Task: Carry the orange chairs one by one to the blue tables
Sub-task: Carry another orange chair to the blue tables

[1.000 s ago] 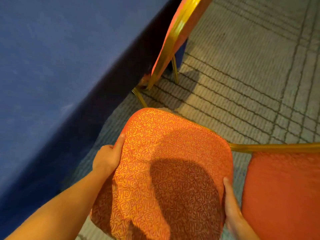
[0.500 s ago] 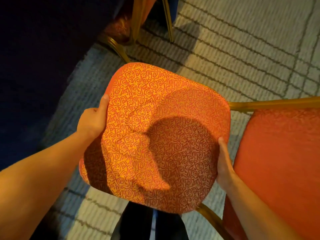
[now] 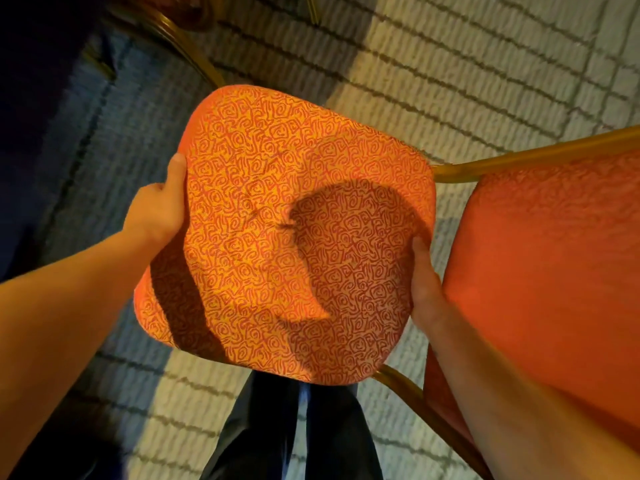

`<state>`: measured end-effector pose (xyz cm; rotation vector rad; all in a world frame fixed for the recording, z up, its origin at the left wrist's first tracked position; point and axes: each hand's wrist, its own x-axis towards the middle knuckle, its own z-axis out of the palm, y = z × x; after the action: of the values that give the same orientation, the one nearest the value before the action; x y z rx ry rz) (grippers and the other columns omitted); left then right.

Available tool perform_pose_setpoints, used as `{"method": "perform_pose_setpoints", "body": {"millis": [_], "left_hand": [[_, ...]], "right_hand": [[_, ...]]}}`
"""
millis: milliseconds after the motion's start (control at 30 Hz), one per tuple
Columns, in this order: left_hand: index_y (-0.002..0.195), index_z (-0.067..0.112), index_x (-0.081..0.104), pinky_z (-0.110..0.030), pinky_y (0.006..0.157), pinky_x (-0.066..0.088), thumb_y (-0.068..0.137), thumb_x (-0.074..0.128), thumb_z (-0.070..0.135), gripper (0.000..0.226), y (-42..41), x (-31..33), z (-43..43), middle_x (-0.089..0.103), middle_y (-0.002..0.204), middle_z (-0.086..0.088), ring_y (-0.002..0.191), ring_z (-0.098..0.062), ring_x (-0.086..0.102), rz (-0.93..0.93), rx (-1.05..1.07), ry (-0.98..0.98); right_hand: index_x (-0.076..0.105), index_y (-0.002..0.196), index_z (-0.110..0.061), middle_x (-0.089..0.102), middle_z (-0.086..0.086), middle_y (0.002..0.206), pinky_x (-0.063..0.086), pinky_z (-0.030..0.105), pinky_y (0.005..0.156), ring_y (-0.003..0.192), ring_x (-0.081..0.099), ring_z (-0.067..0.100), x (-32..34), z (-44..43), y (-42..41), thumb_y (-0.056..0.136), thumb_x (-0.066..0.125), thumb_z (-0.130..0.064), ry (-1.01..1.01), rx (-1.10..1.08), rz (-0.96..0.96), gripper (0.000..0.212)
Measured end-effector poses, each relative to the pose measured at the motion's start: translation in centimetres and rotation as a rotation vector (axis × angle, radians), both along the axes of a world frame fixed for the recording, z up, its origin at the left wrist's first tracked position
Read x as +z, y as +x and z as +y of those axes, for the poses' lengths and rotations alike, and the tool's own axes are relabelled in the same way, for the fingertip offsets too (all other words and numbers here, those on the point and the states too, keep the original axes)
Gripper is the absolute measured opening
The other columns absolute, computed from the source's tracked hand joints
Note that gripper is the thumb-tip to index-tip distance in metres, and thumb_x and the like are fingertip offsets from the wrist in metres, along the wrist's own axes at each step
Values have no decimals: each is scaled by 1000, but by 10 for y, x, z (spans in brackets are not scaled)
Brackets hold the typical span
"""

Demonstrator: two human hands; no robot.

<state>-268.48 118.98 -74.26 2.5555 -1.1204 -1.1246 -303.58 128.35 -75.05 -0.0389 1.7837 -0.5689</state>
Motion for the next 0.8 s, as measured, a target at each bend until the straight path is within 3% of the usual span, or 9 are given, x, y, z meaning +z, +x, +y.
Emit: {"method": "perform_pose_setpoints", "body": {"millis": [100, 200, 267, 333, 467, 533, 633, 733, 800], "left_hand": [[89, 1, 54, -37, 73, 31, 94, 21, 68, 74, -7, 2, 5, 53, 81, -12, 81, -29, 48, -66, 22, -52], [106, 3, 55, -41, 74, 40, 96, 34, 55, 57, -21, 9, 9, 60, 104, -19, 93, -38, 56, -116, 12, -162], [112, 4, 52, -48, 85, 44, 91, 46, 50, 52, -34, 20, 17, 57, 117, -23, 108, -43, 55, -165, -40, -184], [120, 1, 48, -48, 97, 39, 89, 51, 47, 55, -48, 36, 26, 51, 125, -25, 118, -42, 48, -161, -95, -176], [93, -2, 59, -41, 92, 41, 98, 42, 41, 47, -83, 79, 37, 61, 109, -26, 108, -36, 58, 133, -81, -55], [76, 6, 57, -39, 88, 44, 102, 36, 41, 49, -99, 103, 44, 64, 104, -25, 104, -34, 61, 251, -101, 29], [88, -2, 60, -37, 80, 40, 102, 36, 39, 50, -122, 154, 61, 63, 103, -30, 105, -39, 59, 309, -127, 49], [109, -14, 59, -38, 87, 41, 103, 36, 38, 57, -143, 201, 77, 61, 115, -33, 111, -42, 56, 356, -108, 37], [110, -9, 61, -37, 91, 41, 103, 36, 38, 54, -157, 224, 88, 62, 117, -29, 112, -40, 57, 377, -104, 46]], "right_hand": [[59, 129, -20, 69, 4, 114, 50, 33, 72, 101, 65, 26, 2, 3, 2, 74, 58, -68, 25, -36, 63, 73], [51, 135, -15, 63, 10, 121, 51, 37, 79, 105, 62, 30, 22, -4, 5, 84, 60, -52, 32, 38, 155, 64], [48, 135, -14, 61, 10, 123, 51, 37, 80, 104, 60, 30, 39, -7, 7, 87, 59, -45, 60, 79, 145, 58], [52, 128, -15, 62, 8, 119, 46, 30, 68, 94, 61, 24, 61, -9, 10, 88, 59, -41, 68, 124, 110, 49], [59, 92, -18, 58, 6, 100, 45, 34, 84, 75, 50, 14, 111, -9, 12, 94, 55, -31, 12, 258, 154, 14], [58, 88, -18, 55, 2, 90, 41, 28, 78, 71, 47, 10, 140, -7, 14, 97, 52, -23, -44, 286, 156, 13], [56, 103, -17, 51, -5, 81, 39, 24, 69, 85, 49, 14, 187, 4, 11, 97, 56, -21, -109, 302, 132, 7], [61, 88, -22, 52, -6, 76, 44, 30, 81, 86, 53, 17, 228, 16, 4, 93, 61, -26, -178, 385, 98, 7], [60, 79, -21, 52, -4, 74, 41, 31, 77, 78, 50, 14, 252, 23, -4, 92, 61, -27, -224, 449, 96, 14]]}}
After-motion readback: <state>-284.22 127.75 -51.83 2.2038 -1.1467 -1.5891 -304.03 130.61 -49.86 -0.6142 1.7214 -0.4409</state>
